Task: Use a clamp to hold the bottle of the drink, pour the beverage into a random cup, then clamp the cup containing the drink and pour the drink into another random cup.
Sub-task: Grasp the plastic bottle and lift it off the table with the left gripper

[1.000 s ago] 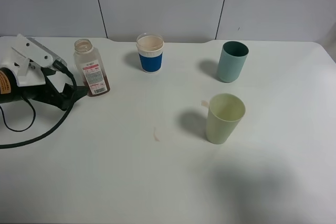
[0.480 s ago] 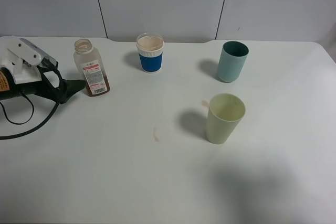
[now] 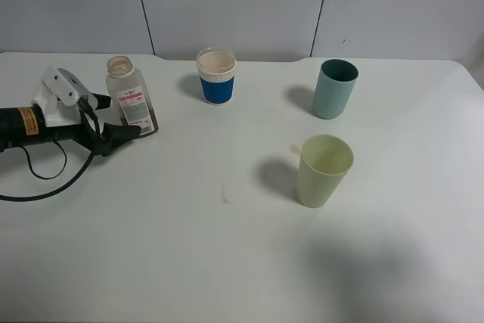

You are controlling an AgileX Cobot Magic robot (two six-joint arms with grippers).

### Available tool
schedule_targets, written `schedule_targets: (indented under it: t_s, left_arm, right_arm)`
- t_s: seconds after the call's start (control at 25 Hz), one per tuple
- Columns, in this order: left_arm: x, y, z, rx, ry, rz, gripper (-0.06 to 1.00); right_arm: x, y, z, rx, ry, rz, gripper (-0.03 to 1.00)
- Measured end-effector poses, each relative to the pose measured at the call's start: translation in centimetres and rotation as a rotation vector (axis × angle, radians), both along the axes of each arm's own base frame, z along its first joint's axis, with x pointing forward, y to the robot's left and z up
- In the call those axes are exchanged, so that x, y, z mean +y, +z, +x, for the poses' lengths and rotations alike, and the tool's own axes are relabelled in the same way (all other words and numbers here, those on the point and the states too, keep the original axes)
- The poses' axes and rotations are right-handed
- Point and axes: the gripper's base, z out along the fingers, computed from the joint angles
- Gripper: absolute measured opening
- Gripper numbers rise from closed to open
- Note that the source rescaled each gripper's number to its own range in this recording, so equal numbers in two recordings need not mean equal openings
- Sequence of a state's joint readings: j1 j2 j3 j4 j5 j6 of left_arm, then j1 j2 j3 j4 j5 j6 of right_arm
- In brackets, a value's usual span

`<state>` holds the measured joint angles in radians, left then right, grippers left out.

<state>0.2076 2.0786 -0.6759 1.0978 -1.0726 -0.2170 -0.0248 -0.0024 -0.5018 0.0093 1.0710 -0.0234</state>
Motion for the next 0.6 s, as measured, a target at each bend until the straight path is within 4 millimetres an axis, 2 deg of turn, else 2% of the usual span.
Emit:
schedule_targets:
  t_s: [0.32,0.6]
  left_arm:
    - [-1.6,-0.3,1.2,-0.019,-0.062,-0.021,1.0]
    - [-1.5,-0.3,1.3,-0.011,-0.045,-0.032,0.99]
  right_arm:
    - [0.0,0.0,0.0,0.0,0.0,0.0,1.0]
    - [0.0,0.0,0.0,0.0,0.0,0.0,1.0]
